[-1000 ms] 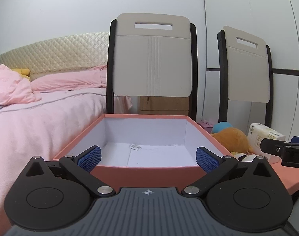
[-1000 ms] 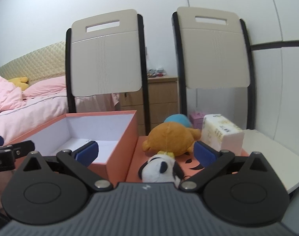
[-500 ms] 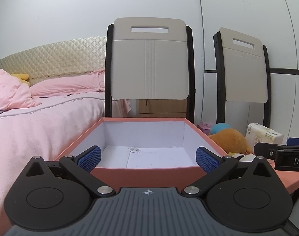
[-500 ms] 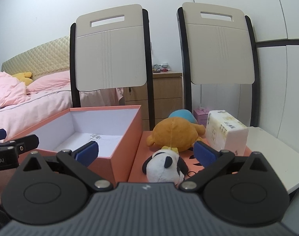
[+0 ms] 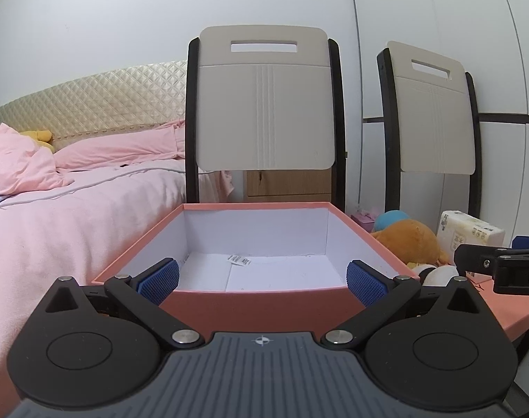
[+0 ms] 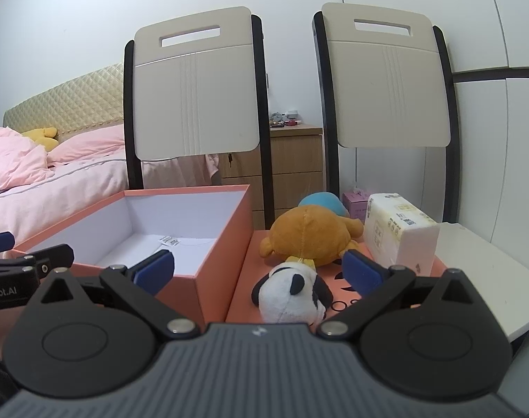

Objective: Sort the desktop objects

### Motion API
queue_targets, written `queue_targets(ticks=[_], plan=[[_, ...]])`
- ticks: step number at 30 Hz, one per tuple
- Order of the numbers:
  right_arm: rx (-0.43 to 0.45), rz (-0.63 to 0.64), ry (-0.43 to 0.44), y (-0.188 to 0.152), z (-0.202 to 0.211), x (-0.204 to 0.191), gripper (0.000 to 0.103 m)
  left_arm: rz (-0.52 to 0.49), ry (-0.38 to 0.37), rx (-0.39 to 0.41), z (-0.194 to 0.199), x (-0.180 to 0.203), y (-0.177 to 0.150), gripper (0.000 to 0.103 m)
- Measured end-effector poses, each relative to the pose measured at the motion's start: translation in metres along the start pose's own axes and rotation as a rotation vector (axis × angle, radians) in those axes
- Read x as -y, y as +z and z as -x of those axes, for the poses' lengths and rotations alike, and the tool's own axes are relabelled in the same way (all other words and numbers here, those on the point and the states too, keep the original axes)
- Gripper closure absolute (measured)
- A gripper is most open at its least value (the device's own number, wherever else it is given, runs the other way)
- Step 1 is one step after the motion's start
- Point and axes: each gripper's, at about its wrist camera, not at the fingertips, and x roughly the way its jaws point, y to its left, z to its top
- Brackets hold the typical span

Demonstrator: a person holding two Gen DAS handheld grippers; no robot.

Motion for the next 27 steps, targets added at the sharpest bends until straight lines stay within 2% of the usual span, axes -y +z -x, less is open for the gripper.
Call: queue_targets(ticks=[7, 15, 20, 24, 27], plan=[[0.003, -0.005, -0.007, 0.000, 0.001, 0.002, 0.000, 0.005, 0.002, 0.005, 0.001, 0.001, -0.002, 0.000], [0.006, -0.007, 0.008, -0.001, 0.005, 0.005, 0.000, -0.002, -0.007, 0.053, 0.006, 0.005, -0.007, 0.000], [0.015, -0.020, 0.000, 0.000, 0.012, 0.016, 0.000, -0.019, 0.020, 0.089, 0.009, 0.017, -0.012, 0.000], [0.015, 0.009, -0.008, -0.001, 0.023, 0.027, 0.000, -0.042, -0.037, 0.076, 0.012, 0.036, -0.021, 0.000], [0.005, 0.012, -0.007, -0.004, 0.033, 0.040, 0.000, -0.105, -0.059, 0.071, 0.015, 0.057, -0.033, 0.000]])
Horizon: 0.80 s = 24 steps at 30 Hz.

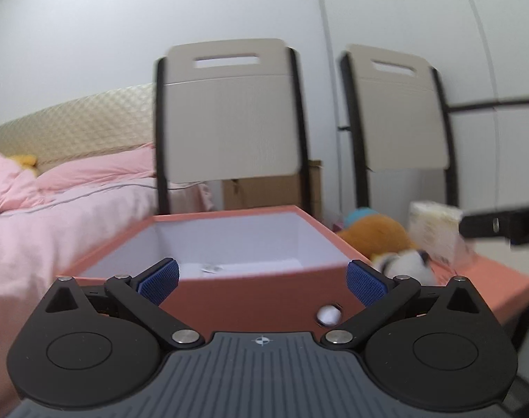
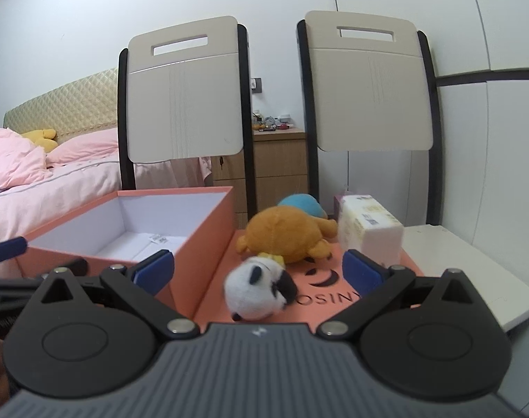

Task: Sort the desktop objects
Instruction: 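Reach the left gripper to the panda plush and close on it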

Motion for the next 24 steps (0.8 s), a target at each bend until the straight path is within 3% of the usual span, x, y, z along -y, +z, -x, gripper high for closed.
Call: queue_targets(ticks=[5, 12, 15, 21, 24], plan=[[0.010, -0.024, -0.021, -0.005, 0.023, 0.029, 0.000, -0.057, -0.075, -0.020, 0.002, 0.034, -0.009, 0.001], [0.044, -0.038, -0.091, -0.016, 0.061, 0.077, 0.000, -0.112, -0.151, 0.018, -0.005, 0.083, -0.005, 0.017], [0.048, -0.093, -0.122, -0.023, 0.076, 0.103, 0.000, -0.138, -0.173, 0.026, -0.020, 0.108, -0.001, 0.018], [0.047, -0.147, -0.136, -0.033, 0.092, 0.131, 0.000, -0.179, -0.121, -0.033, -0.070, 0.142, -0.005, 0.018], [0.036, -0.134, -0.136, -0.036, 0.093, 0.135, 0.000, -0.191, -0.120, -0.099, -0.092, 0.149, -0.010, 0.018]])
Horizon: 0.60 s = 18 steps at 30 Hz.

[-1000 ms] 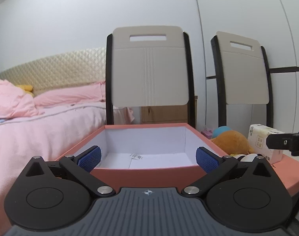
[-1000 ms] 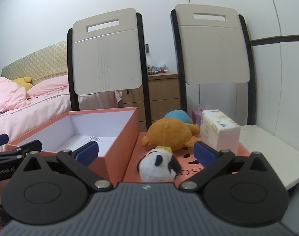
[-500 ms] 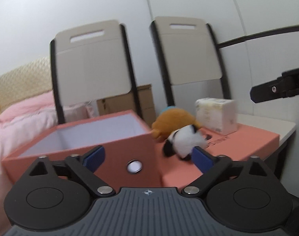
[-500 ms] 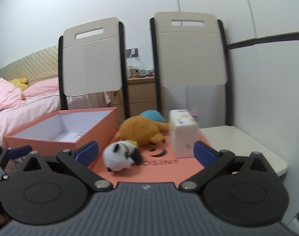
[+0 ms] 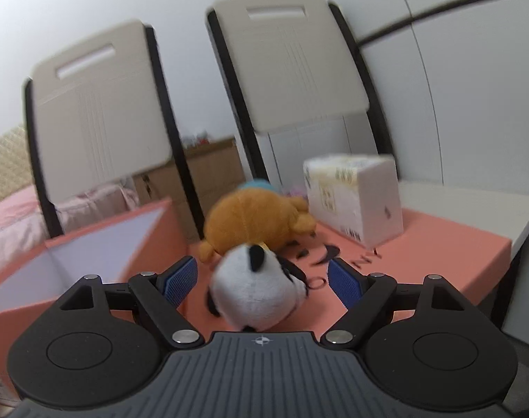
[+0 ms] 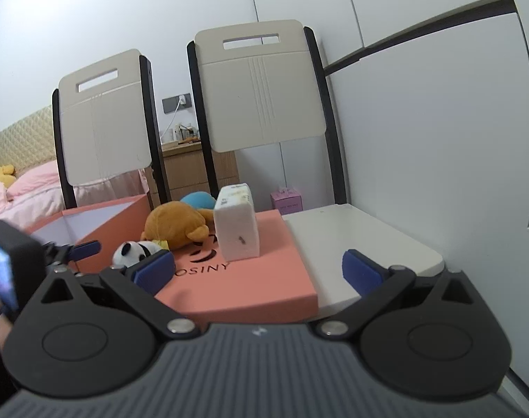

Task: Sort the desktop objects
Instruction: 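Reach the left gripper to the panda plush and close on it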

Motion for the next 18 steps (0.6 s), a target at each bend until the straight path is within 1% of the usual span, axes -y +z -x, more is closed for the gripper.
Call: queue_targets(ticks=[3, 4, 5, 7, 12, 15, 18], plan=[[-0.012, 0.008, 0.009, -0.001, -0.002, 0.001, 0.000, 0.026, -0.005, -0.048, -0.015, -0.002, -0.003, 0.018], [-0.017, 0.009, 0.012, -0.002, -0.003, 0.000, 0.000, 0.030, 0.001, -0.051, -0.017, -0.004, -0.004, 0.027], [-0.021, 0.008, 0.012, -0.002, -0.004, 0.000, 0.000, 0.031, 0.010, -0.051, -0.019, -0.005, -0.004, 0.031], [-0.029, 0.010, 0.009, -0.002, -0.007, -0.002, 0.000, 0.049, 0.001, -0.056, -0.019, -0.010, -0.001, 0.035], [-0.048, 0.027, 0.013, -0.002, -0.017, -0.012, 0.000, 0.060, -0.028, -0.031, -0.008, -0.021, 0.016, 0.038], [-0.057, 0.033, 0.007, -0.002, -0.022, -0.019, 0.000, 0.054, -0.067, 0.004, 0.012, -0.033, 0.030, 0.039], [-0.067, 0.037, 0.005, -0.002, -0.027, -0.026, 0.000, 0.064, -0.112, 0.027, 0.034, -0.054, 0.047, 0.039]])
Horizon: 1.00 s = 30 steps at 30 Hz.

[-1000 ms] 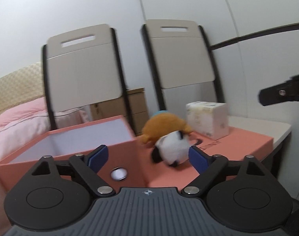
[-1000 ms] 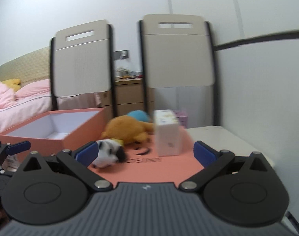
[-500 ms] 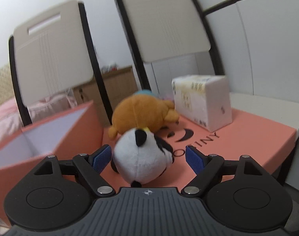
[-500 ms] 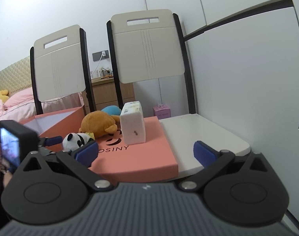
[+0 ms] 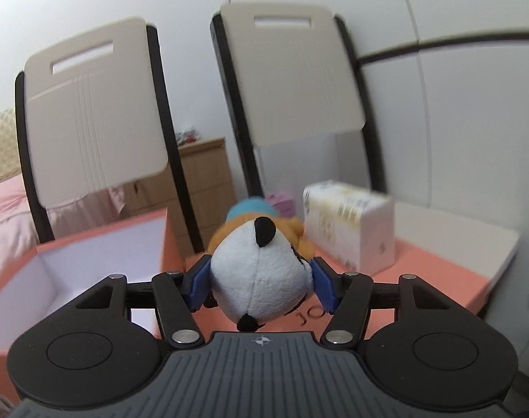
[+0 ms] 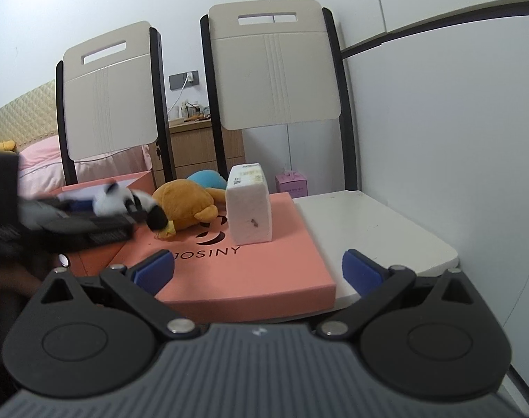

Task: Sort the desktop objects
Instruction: 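Carry the panda plush with the left gripper into the open box and release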

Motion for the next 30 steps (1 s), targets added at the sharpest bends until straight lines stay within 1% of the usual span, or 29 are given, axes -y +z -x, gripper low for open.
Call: queue_targets(ticks=[2, 5, 8, 11, 12, 14, 17, 19, 21, 24, 29, 30], plan=[[-0.004, -0.001, 0.005, 0.000, -0.003, -0.005, 0.000, 0.010, -0.013, 0.009, 0.014, -0.017, 0.014, 0.039], [-0.015, -0.025, 0.039, 0.001, -0.010, -0.013, 0.000, 0.024, 0.001, 0.002, 0.022, -0.055, 0.028, 0.039], [-0.036, -0.060, 0.085, 0.004, -0.019, -0.024, 0.000, 0.032, 0.054, -0.012, 0.016, -0.096, 0.039, 0.039], [-0.057, -0.071, 0.120, 0.008, -0.032, -0.040, 0.000, 0.044, 0.132, -0.046, -0.010, -0.140, 0.045, 0.039], [-0.059, -0.068, 0.125, 0.010, -0.035, -0.046, 0.000, 0.049, 0.157, -0.072, -0.022, -0.155, 0.046, 0.039], [-0.073, -0.056, 0.141, 0.012, -0.044, -0.058, 0.000, 0.063, 0.214, -0.154, -0.054, -0.183, 0.048, 0.038], [-0.103, -0.032, 0.165, 0.013, -0.057, -0.076, 0.000, 0.124, 0.276, -0.279, -0.107, -0.224, 0.045, 0.038], [-0.129, -0.019, 0.181, 0.012, -0.066, -0.084, 0.000, 0.177, 0.300, -0.355, -0.138, -0.250, 0.040, 0.038], [-0.153, -0.010, 0.196, 0.012, -0.075, -0.091, 0.000, 0.213, 0.322, -0.413, -0.165, -0.271, 0.033, 0.038], [-0.174, -0.006, 0.206, 0.012, -0.083, -0.099, 0.000, 0.265, 0.334, -0.489, -0.193, -0.292, 0.018, 0.038], [-0.196, -0.015, 0.244, 0.012, -0.093, -0.109, 0.000, 0.326, 0.324, -0.594, -0.214, -0.310, -0.015, 0.038], [-0.199, -0.015, 0.251, 0.012, -0.094, -0.111, 0.000, 0.328, 0.323, -0.598, -0.216, -0.311, -0.020, 0.036]])
